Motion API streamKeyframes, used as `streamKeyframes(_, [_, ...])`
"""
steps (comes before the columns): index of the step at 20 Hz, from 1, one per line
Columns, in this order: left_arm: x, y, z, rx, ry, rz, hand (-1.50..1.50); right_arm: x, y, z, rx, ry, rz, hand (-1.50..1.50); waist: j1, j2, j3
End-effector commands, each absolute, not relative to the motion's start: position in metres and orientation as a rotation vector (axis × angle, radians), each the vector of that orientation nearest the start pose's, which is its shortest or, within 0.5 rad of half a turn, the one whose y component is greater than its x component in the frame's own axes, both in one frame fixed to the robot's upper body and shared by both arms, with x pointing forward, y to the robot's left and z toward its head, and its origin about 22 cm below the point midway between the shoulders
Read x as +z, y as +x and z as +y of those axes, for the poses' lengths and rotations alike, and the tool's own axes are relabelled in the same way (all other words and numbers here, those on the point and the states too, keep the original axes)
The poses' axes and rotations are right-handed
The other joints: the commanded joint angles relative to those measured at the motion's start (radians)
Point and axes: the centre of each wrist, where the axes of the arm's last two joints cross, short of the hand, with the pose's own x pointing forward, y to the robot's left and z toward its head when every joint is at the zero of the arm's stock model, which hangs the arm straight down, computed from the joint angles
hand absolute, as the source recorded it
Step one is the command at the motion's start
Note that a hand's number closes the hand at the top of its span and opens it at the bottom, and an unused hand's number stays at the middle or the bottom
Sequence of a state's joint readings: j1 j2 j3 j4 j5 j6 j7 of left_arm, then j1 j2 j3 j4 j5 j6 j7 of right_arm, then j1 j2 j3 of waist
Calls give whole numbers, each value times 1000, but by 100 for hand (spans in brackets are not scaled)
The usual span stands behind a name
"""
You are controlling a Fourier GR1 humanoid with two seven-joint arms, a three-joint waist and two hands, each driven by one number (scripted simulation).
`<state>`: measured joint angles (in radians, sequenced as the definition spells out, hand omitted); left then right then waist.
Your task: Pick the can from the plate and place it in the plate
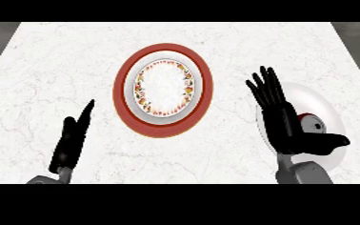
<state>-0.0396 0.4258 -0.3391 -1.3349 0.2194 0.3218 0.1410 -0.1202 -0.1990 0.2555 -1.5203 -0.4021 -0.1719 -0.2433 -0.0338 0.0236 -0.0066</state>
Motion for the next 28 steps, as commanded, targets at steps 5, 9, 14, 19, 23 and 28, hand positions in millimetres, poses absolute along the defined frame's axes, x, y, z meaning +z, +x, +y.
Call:
streamKeyframes(5, [53,170,265,-210,160,-1442,0,45,281,-199,344,156,-1841,150,43,-61,1])
streamKeyframes(9, [50,144,269,-227,154,-1320,0,33,283,-275,714,-401,-1666,150,-4,-87,-29])
streamKeyframes(14, [69,153,275,-234,190,-1431,0,24,285,-239,425,-381,-1761,-150,-38,-62,-2])
streamKeyframes(19, [98,187,277,-190,222,-1661,0,28,281,-212,315,-438,-1922,-150,-60,-37,3])
streamKeyframes(23, [109,226,285,-167,209,-1733,0,61,274,-210,365,-596,-2011,-150,-47,-30,1])
streamKeyframes(28, [109,244,286,-207,211,-1735,0,89,274,-231,550,-848,-1752,-150,-33,-33,-3])
